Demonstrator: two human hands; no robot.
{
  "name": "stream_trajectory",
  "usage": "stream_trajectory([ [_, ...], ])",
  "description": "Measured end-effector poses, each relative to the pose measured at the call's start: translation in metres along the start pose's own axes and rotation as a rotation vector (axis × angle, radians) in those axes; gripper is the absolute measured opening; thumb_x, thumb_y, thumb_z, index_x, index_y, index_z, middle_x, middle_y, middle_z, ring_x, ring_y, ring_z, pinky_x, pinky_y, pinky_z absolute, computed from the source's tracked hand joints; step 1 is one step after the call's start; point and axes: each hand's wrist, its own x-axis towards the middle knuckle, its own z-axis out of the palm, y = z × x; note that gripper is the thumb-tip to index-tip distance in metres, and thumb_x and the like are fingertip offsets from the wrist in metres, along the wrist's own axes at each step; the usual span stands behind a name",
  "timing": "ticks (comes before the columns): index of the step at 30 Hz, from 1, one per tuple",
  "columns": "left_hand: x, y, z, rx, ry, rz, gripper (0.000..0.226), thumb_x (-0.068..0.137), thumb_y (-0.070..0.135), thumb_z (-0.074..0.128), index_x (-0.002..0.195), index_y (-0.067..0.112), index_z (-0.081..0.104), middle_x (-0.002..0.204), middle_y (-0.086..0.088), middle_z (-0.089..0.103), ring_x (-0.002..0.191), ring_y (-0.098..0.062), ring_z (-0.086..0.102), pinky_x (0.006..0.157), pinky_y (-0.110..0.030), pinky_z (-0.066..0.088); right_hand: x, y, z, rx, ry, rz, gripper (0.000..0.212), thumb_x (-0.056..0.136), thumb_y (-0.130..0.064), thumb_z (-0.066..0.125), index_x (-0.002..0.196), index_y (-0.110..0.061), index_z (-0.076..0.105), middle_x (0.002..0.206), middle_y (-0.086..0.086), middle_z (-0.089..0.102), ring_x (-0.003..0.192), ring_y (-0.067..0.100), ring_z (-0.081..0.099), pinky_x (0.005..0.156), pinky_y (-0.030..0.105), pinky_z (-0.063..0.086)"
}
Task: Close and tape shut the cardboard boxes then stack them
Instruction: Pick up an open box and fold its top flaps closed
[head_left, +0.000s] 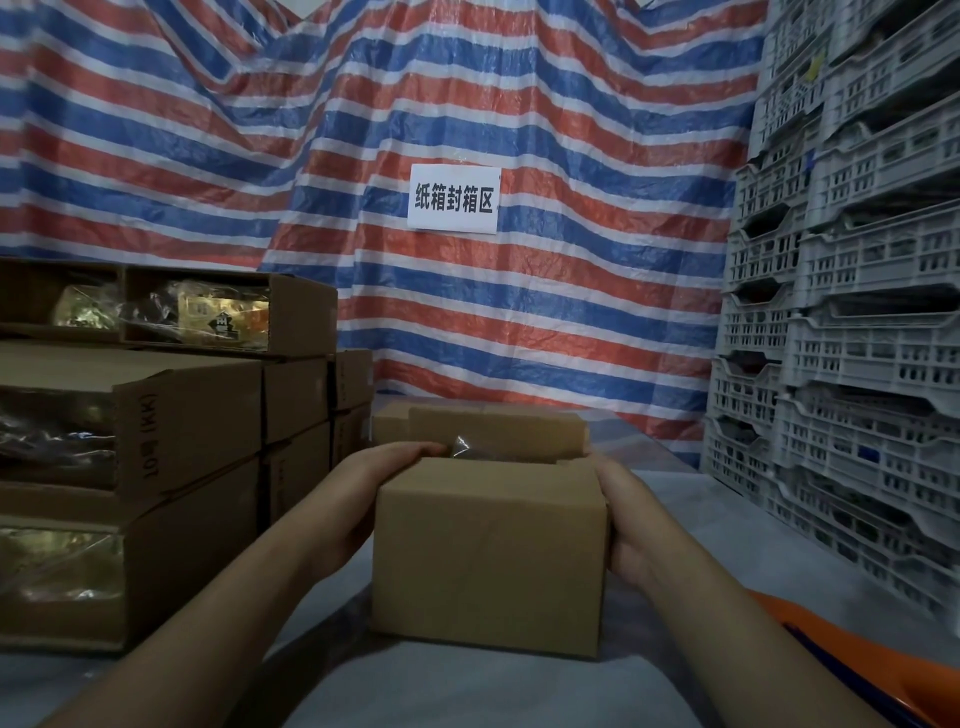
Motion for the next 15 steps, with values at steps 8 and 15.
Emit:
stream_trajectory([
  [8, 0.007, -0.005, 0.0, -0.107, 0.106, -0.012, 0.008, 0.095, 0.016, 0.057, 0.096, 0.018, 0.064, 0.087, -0.005, 0.066, 0.068, -0.015, 0.06, 0.056, -0.027, 0.046, -0.003, -0.002, -0.003, 0.098, -0.072, 0.04, 0.047, 0.08, -0.038, 0.074, 0.117, -0.009, 0.071, 0.104, 0.019, 0.076, 0.086, 0.03, 0.076, 0.061, 0.032, 0.06],
  [15, 0.015, -0.012, -0.003, -0.248, 0.094, 0.134, 0.059, 0.093, 0.002, 0.057, 0.139, 0.037, 0.044, 0.117, 0.018, 0.059, 0.113, -0.011, 0.061, 0.085, -0.031, 0.05, -0.008, -0.007, -0.006, -0.032, -0.16, -0.043, 0.057, 0.074, -0.022, 0.078, 0.128, -0.025, 0.062, 0.11, 0.014, 0.075, 0.097, 0.028, 0.075, 0.071, 0.034, 0.06],
])
